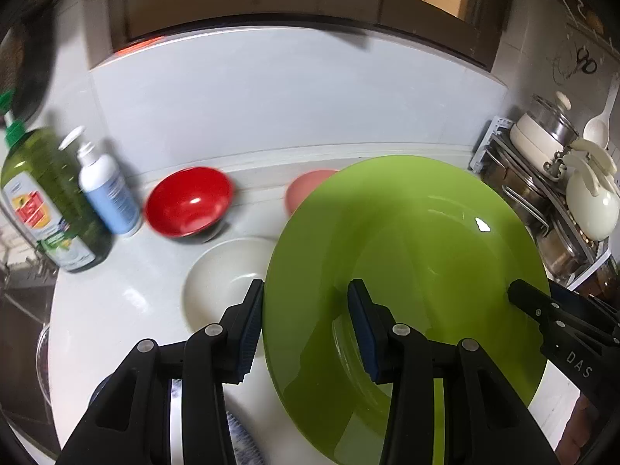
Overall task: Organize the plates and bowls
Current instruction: 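Lift the green plate with both tools and carry it onto the blue-and-white stack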
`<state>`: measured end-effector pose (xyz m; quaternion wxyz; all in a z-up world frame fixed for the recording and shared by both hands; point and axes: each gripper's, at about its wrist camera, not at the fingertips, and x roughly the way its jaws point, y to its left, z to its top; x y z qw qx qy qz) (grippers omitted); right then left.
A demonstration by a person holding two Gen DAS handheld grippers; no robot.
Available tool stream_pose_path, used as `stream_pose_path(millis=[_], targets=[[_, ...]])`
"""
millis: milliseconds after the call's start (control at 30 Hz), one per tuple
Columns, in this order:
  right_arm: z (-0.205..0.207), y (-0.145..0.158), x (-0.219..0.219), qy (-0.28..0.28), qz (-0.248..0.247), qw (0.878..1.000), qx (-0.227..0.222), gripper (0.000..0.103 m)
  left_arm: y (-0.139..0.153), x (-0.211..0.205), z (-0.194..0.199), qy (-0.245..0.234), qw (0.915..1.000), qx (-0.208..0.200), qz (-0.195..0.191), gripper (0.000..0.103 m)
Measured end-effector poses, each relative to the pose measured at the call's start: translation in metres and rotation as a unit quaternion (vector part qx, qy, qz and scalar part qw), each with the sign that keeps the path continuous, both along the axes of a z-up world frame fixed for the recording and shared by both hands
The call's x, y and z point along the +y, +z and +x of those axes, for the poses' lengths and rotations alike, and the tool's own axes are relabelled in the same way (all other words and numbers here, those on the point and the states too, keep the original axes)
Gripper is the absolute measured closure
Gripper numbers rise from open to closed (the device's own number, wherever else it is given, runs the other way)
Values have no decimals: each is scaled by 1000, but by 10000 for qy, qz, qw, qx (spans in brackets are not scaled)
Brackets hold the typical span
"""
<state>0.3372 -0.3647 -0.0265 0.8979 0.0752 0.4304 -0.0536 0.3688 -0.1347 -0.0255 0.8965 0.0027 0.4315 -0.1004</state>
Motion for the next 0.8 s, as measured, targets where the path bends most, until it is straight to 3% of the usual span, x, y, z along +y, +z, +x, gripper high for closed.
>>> stream_pose_path(millis=[800], targets=[[-42,12,156,935,-106,9955,-81,62,5,170,-68,990,9951,59,-56,60]])
